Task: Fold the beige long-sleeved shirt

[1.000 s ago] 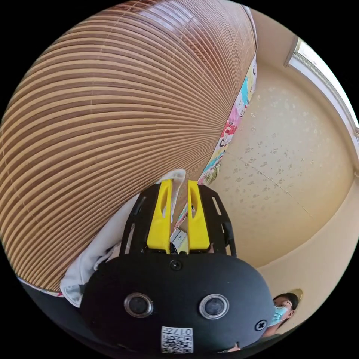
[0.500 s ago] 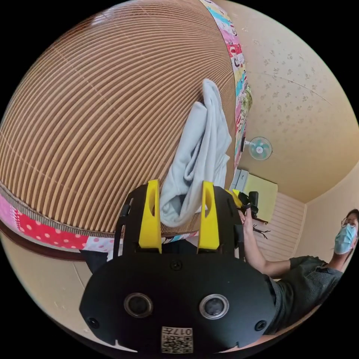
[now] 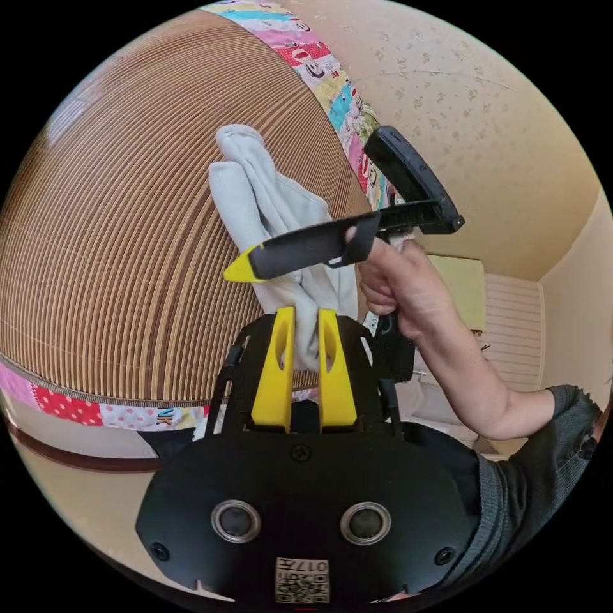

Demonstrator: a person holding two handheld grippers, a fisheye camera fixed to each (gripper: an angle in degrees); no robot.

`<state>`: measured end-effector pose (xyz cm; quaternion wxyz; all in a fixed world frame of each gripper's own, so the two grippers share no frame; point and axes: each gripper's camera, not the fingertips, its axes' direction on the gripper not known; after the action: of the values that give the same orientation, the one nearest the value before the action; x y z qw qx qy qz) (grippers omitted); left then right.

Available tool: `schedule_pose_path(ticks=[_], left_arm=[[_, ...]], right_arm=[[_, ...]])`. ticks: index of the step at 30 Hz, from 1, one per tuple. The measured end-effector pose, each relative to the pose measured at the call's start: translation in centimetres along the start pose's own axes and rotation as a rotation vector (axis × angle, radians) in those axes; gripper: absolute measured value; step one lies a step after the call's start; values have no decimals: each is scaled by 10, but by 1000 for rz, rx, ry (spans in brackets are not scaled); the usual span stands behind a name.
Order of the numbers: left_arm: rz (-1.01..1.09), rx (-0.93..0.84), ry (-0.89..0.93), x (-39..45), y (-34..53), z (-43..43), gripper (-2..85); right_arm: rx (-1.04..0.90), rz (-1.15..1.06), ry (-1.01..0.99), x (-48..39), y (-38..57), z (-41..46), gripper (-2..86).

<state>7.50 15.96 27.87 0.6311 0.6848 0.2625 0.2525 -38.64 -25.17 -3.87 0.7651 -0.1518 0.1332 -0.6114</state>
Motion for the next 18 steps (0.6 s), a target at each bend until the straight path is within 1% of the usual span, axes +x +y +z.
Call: schedule_pose_path(ticks=[1,2,3,4,6,7,8,9,11,13,16,18], left_arm=[[15,8,-28,4,0,-2,62],[27,11,-29,5,0,-4,63],[49,28,-2,5,0,-9,65],[72,59,59,2,2,-17,67],[112,111,173,-6,4,-30,72],[121,119,215,-13,3,-35,76],[120,108,225,-18,2,-35,81],[113,66,225,-28,-3,-32,92],[96,7,196,-44,-11,-22,105],[74,-31,194,-61,-22,-4,110],[63,-109,217,-73,-43,33,120],[66,-148,205,-75,-58,57,126]], right_arm=[[21,2,-15,4,5,-6,116],[86,3,-91,19,23,-21,104],[173,32,-221,46,48,-37,97],[224,41,-305,62,64,-45,95],[488,17,-643,136,142,-64,91],[556,7,-721,158,165,-64,90],[659,-10,-840,196,207,-60,89],[724,-20,-913,232,245,-51,89],[785,-5,-929,275,294,-31,89],[792,61,-876,308,332,-5,89],[703,259,-795,349,363,51,95],[638,424,-766,371,377,97,121]])
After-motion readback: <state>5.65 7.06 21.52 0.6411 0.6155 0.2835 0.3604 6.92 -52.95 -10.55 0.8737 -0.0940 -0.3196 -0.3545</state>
